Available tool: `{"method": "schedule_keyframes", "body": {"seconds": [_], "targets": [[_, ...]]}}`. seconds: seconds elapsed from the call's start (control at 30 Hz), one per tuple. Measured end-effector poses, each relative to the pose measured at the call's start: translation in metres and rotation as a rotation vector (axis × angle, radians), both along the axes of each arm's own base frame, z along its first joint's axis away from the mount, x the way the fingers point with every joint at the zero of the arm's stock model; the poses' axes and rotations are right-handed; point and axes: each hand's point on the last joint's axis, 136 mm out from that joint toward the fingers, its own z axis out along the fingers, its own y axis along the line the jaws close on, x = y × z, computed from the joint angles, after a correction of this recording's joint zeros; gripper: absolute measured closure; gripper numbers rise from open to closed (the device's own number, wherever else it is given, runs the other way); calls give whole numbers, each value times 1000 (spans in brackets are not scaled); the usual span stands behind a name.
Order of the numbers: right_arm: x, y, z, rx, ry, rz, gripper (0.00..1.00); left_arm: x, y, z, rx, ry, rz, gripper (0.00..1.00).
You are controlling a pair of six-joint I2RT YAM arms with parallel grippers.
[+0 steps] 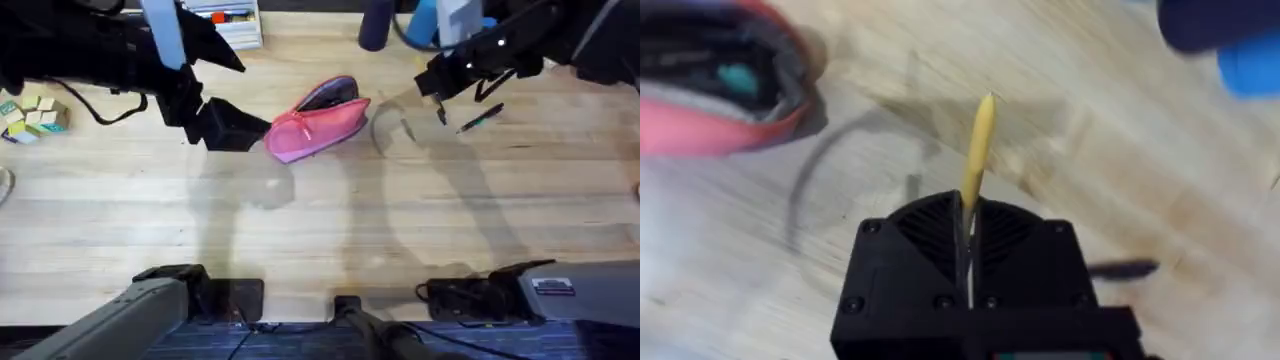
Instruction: Unzip the bag, pick up the pens from the table one at a time and place them inside, then zip the bag closed.
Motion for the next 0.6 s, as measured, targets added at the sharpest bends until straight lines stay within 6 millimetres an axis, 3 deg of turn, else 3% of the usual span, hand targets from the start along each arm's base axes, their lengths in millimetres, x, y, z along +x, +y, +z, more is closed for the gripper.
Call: {"method": "schedule_keyframes", "body": {"seconds": [0.2,0.43,0.6], "targets": [[5,26,7,-119,-76,265,971,0,0,0,0,0,0,8],[23,52,26,-181,-220,416,971,0,0,0,0,0,0,8],[18,75,29,-208,-261,607,971,0,1,-1,5,1,2,8]]}}
